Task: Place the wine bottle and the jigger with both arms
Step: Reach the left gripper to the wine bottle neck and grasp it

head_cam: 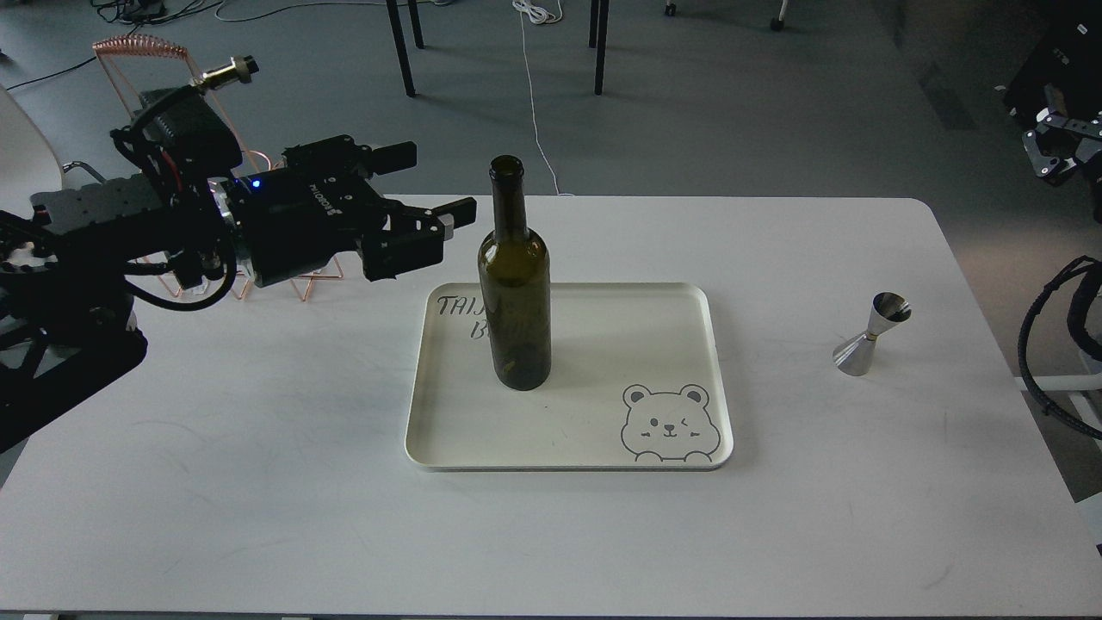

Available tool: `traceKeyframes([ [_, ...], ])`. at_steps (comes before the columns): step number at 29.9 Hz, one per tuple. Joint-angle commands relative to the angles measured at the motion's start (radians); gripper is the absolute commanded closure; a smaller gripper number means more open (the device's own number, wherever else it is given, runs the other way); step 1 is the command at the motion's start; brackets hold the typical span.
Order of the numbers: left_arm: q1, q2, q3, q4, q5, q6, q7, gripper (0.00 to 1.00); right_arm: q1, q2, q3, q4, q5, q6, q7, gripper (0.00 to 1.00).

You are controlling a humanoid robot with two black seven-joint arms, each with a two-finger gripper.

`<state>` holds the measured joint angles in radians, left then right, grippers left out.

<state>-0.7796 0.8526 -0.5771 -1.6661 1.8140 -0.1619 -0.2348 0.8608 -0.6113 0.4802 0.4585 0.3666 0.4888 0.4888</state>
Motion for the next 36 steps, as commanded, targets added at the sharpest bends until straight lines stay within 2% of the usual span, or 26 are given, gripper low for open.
traceKeyframes([
  [1, 0.0, -0.013, 0.025, 0.0, 0.001, 0.03, 0.0, 0.07, -0.006, -0.008, 0.0, -0.001, 0.0, 0.0, 0.0, 0.01],
  [7, -0.001, -0.112, 0.028, 0.043, 0.031, 0.036, 0.008, 0.11, -0.009, -0.005, 0.011, 0.0, 0.0, 0.0, 0.0, 0.01],
  [20, 0.0, -0.227, 0.031, 0.143, 0.166, 0.036, 0.008, 0.23, -0.011, -0.007, 0.011, -0.001, 0.0, 0.0, 0.0, 0.01],
  [26, -0.001, -0.224, 0.031, 0.143, 0.166, 0.036, 0.008, 0.45, -0.011, -0.008, 0.011, -0.003, 0.0, 0.0, 0.0, 0.01],
  [30, -0.001, -0.208, 0.03, 0.143, 0.165, 0.036, 0.006, 0.68, -0.011, -0.007, 0.009, -0.003, 0.0, 0.0, 0.0, 0.01],
  [34, -0.001, -0.202, 0.026, 0.141, 0.163, 0.041, 0.008, 0.78, -0.011, -0.007, 0.008, -0.003, 0.0, 0.0, 0.0, 0.01],
  [36, -0.003, -0.204, 0.023, 0.138, 0.162, 0.065, 0.008, 0.8, -0.011, -0.005, 0.006, -0.003, 0.0, 0.0, 0.0, 0.01],
])
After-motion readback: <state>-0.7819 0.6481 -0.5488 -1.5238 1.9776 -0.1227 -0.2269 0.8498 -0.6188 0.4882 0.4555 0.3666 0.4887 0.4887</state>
